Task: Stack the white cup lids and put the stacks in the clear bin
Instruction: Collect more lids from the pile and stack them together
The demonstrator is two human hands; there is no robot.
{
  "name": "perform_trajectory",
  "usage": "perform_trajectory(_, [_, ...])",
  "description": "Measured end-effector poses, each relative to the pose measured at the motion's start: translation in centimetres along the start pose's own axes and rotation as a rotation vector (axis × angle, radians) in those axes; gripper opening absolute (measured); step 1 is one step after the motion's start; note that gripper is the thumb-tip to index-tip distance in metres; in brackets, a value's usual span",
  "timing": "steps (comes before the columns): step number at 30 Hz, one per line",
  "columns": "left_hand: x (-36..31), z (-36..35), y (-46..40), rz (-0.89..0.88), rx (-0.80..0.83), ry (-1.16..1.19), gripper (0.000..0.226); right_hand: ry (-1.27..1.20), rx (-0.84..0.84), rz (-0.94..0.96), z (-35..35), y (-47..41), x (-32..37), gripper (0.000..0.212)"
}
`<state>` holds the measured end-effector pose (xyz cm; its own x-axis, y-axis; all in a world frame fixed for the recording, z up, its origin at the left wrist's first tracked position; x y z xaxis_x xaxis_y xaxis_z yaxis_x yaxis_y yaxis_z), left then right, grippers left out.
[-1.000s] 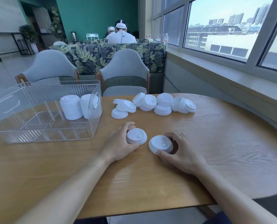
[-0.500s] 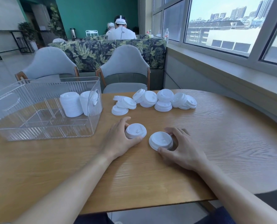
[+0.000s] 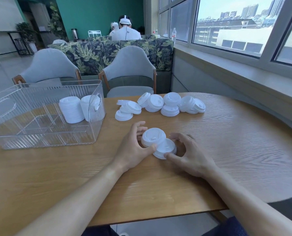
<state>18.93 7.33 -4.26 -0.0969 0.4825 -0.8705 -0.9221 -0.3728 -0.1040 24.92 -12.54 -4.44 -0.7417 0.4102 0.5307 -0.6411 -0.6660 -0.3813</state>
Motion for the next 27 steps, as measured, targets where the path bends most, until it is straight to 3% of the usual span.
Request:
perform_trajectory(6, [-1.2, -2.0, 0.6, -0.035, 0.023, -0.016, 0.08, -0.227, -0.138, -0.049, 0.3, -0.1, -1.7, 0.051])
perform_trajectory(17, [-1.6, -2.6, 1.2, -0.071, 0.032, -0.13, 0.076, -0.131, -0.129, -0.026, 0.0, -0.2, -1.8, 0.042])
perform_trajectory(22, [-1.6, -2.7, 1.3, -0.066, 0.04, -0.164, 0.075, -0.083, -0.142, -0.006, 0.1, -0.2, -1.6, 0.028])
perform_trajectory(27, [-1.6, -2.8, 1.4, -0.067, 0.053, -0.205, 0.076, -0.066, -0.131, 0.012, 0.0, -0.2, -1.4, 0.036])
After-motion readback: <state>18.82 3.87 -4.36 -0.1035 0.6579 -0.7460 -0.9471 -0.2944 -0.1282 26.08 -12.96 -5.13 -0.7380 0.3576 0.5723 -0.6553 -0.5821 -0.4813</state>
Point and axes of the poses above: each hand's wrist, its own y-axis away from the middle knuckle, its own z-axis out of the back of the hand, x = y × z, the point moved 8 cm from there along -y, towards the middle knuckle, and after that the axes turned 13 degrees about z, right-handed, at the moved point
